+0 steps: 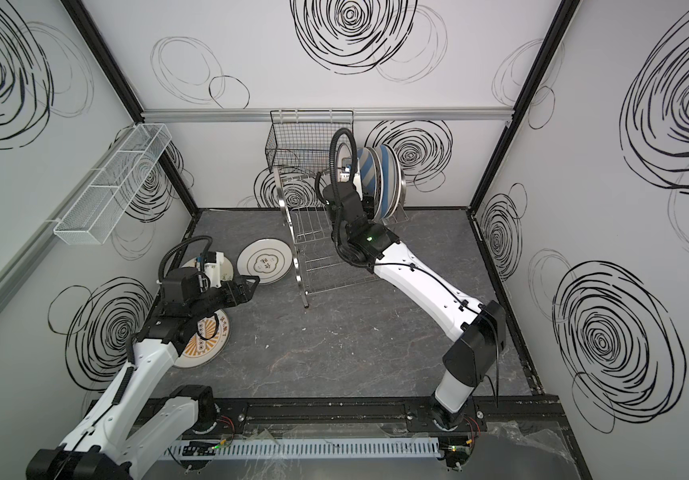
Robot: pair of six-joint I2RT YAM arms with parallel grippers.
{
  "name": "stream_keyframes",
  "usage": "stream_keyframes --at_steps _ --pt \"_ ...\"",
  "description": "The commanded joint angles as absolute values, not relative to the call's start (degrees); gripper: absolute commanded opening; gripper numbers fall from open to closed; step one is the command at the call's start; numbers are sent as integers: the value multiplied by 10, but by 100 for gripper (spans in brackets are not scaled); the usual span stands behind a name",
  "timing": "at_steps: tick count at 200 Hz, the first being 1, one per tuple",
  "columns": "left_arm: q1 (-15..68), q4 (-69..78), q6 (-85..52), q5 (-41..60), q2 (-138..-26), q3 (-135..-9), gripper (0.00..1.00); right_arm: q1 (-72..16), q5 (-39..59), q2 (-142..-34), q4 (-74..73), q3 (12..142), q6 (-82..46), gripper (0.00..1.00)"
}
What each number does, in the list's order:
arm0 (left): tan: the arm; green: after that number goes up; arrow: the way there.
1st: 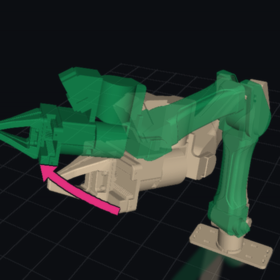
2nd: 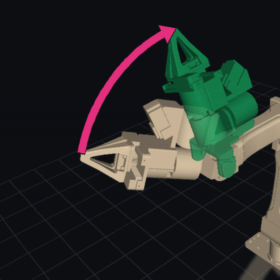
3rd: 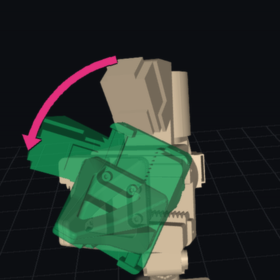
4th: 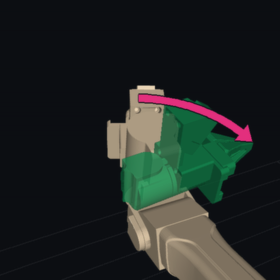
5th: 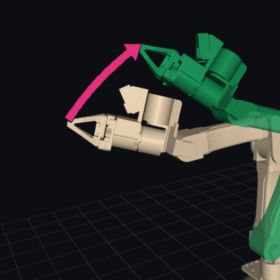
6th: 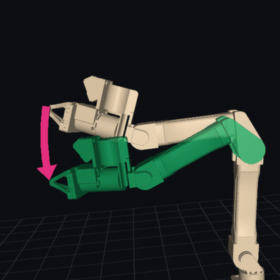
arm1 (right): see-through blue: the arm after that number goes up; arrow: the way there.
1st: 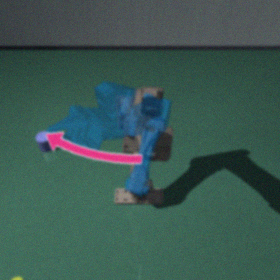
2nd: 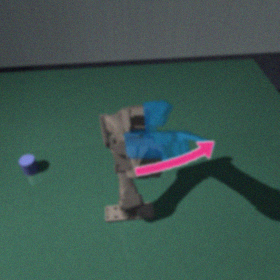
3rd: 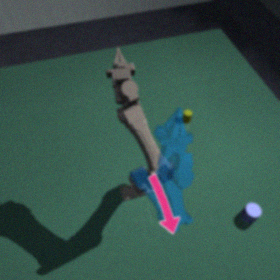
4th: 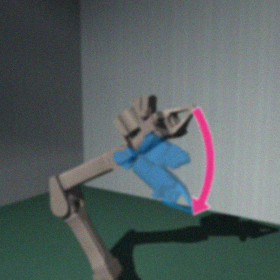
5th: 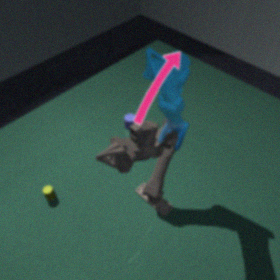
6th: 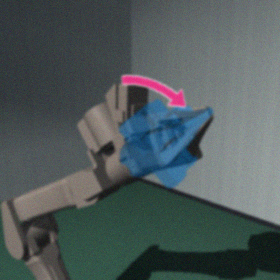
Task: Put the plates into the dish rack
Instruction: 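Lower the sunburst plate into the rack slot with the right gripper, then open the right gripper and withdraw it from the rack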
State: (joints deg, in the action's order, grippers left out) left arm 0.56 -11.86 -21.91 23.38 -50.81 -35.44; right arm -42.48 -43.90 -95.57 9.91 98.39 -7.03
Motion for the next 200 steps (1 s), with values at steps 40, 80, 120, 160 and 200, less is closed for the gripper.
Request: stream_keyframes --at_steps 40,80,120,160,200 --pt "-8 -90 -222 243 -510 -352 96 -430 -444 -925 108 1003 -59 41" --pt "-10 -92 -222 239 -509 -352 96 -436 -435 -904 119 1012 -50 47" --pt "-13 -96 -221 230 -511 -354 96 -442 -408 -868 136 1014 -50 55" --pt "-14 -101 -222 216 -514 -352 96 -448 -282 -786 132 966 -77 62" --pt "-9 -120 -218 185 -518 -356 96 -485 -103 -691 130 852 -87 69"
